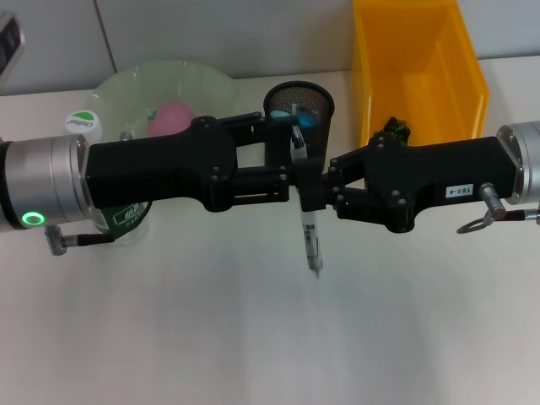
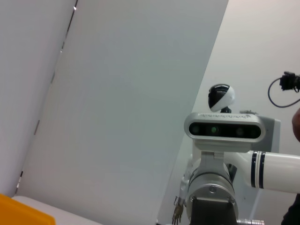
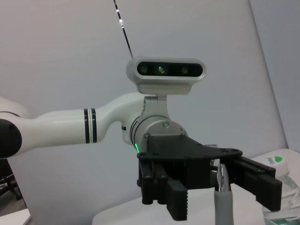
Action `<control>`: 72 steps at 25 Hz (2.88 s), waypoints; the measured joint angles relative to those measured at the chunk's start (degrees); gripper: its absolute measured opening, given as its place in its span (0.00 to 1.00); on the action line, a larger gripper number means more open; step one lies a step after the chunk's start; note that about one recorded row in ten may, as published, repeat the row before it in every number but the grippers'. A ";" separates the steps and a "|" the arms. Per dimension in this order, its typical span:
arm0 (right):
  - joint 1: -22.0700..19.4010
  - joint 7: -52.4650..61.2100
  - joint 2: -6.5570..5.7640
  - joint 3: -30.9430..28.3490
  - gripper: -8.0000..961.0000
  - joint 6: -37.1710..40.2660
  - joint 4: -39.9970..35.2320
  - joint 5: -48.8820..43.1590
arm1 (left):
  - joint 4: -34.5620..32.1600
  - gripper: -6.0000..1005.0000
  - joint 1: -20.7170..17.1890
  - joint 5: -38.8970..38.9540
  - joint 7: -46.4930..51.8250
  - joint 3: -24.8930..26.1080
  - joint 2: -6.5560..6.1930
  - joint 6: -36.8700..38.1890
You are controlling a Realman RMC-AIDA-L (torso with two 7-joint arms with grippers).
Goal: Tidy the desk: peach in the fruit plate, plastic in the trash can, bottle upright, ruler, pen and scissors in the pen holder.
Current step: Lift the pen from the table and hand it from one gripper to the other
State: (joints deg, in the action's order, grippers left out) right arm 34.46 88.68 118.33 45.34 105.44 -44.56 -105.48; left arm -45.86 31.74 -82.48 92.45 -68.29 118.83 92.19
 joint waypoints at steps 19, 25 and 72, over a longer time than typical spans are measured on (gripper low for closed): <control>-0.36 0.01 0.05 -0.09 0.23 -0.07 0.07 0.45 | 4.16 0.69 -1.53 4.02 -5.48 -1.67 0.16 0.37; -0.32 0.01 0.32 0.02 0.23 -0.06 0.22 0.46 | 4.23 0.67 -1.67 4.27 -6.22 -1.80 0.09 0.14; -0.08 0.44 0.41 0.01 0.26 0.11 0.01 0.16 | 4.30 0.21 -1.79 5.18 -8.48 -3.11 0.09 -0.33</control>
State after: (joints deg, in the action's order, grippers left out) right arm 34.38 89.12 118.74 45.35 105.55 -44.56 -105.32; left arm -41.56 29.95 -77.30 83.97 -71.39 118.91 91.87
